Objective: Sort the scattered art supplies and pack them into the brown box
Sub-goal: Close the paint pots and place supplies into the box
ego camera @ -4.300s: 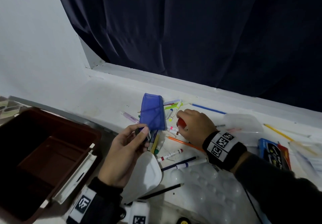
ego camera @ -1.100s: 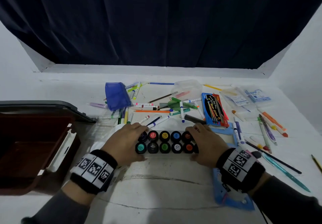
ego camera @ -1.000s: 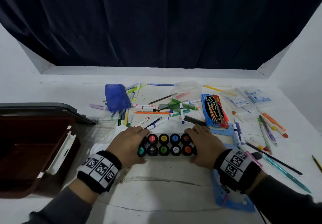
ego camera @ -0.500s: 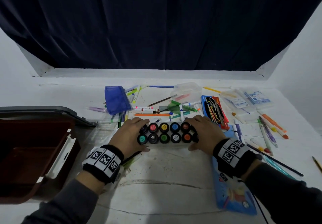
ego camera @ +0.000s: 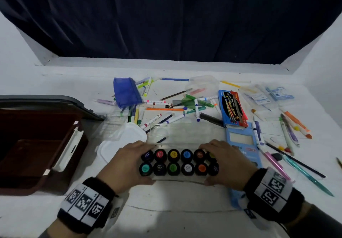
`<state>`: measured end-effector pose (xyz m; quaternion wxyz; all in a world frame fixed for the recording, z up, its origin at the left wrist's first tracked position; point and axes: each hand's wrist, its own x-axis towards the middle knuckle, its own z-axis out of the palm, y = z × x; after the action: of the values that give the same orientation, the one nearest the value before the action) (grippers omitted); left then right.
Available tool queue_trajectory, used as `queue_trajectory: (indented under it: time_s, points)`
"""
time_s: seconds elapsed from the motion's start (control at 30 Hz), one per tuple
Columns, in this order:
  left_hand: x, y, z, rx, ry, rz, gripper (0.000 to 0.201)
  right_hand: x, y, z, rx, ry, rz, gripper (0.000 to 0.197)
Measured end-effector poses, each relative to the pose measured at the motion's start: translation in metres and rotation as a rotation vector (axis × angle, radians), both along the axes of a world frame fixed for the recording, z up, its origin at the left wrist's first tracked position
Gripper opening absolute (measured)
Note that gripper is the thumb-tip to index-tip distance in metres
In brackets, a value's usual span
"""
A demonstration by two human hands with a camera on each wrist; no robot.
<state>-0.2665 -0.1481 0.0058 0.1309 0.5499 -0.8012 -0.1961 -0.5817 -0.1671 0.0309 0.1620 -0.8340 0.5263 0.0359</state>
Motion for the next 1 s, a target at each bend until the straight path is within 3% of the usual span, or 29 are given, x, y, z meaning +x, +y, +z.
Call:
queue_trajectory:
  time_s: [0.23, 0.3, 0.4, 0.53, 0.67, 0.87, 1.0]
  points:
    - [-0.007, 0.004, -0.017, 0.072, -0.089, 0.059, 0.097, 0.001, 0.004, -0.018, 0.014, 0.072, -0.021, 0.09]
    - [-0.009, 0.003, -0.009, 0.1, -0.062, 0.089, 0.098, -0.003, 0.003, -0.013, 0.053, 0.005, -0.037, 0.087]
    - [-0.012, -0.005, 0.001, 0.101, 0.119, 0.21, 0.102, -0.006, -0.004, -0.002, 0.053, -0.173, -0.125, 0.081]
    - [-0.021, -0.032, 0.012, 0.137, 0.283, 0.357, 0.072, -0.003, -0.028, 0.01, -0.036, -0.298, -0.337, 0.067]
    - [-0.031, -0.05, 0.015, 0.223, 0.302, 0.394, 0.063, 0.003, -0.048, 0.009, 0.109, -0.211, -0.4, 0.075]
    - [-0.035, -0.054, 0.013, 0.236, 0.205, 0.386, 0.058, 0.006, -0.058, -0.001, 0.125, -0.331, -0.541, 0.066]
    - [-0.03, -0.051, 0.008, 0.225, 0.342, 0.418, 0.047, 0.002, -0.057, -0.005, 0.149, -0.421, -0.547, 0.064]
